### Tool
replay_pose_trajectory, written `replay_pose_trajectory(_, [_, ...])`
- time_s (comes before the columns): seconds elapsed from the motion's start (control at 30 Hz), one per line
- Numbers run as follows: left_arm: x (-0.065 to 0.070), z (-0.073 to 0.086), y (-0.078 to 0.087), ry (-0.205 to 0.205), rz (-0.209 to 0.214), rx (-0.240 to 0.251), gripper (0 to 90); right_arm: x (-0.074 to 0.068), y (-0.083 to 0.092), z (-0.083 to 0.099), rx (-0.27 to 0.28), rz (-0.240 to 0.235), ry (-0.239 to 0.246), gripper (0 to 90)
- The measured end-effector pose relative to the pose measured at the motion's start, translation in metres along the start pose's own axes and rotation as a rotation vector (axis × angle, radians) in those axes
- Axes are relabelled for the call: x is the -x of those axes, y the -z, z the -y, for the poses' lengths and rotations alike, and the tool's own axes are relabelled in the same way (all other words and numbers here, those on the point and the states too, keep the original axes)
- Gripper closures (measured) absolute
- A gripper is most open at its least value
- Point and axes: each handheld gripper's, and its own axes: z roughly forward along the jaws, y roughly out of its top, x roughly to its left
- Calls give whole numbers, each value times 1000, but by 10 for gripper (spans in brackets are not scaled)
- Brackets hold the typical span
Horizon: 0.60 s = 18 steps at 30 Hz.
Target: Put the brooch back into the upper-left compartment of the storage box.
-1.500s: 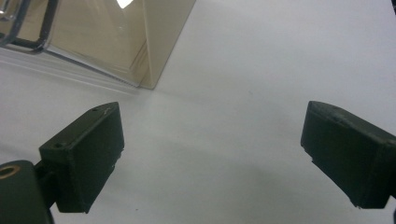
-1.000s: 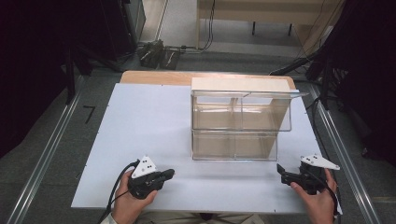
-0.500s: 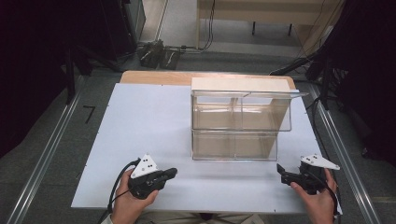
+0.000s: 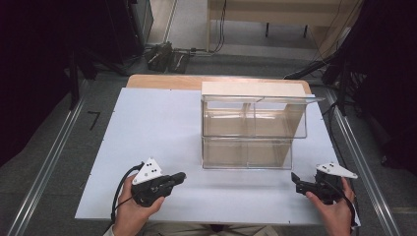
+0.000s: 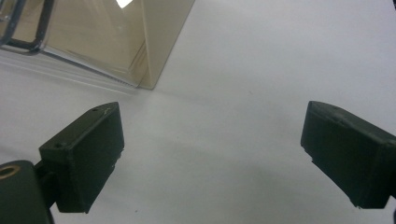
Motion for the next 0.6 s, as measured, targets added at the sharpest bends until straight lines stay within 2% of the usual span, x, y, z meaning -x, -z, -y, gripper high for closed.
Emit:
replay_pose_trajectory(0.3, [0,-15,7,-4,-1,19,900,0,-1,0,-2,-2,-1,45])
replay_pose_trajectory(0.6, [3,-23,9,-19,11,16,900,0,-1,0,-5,0,1,46])
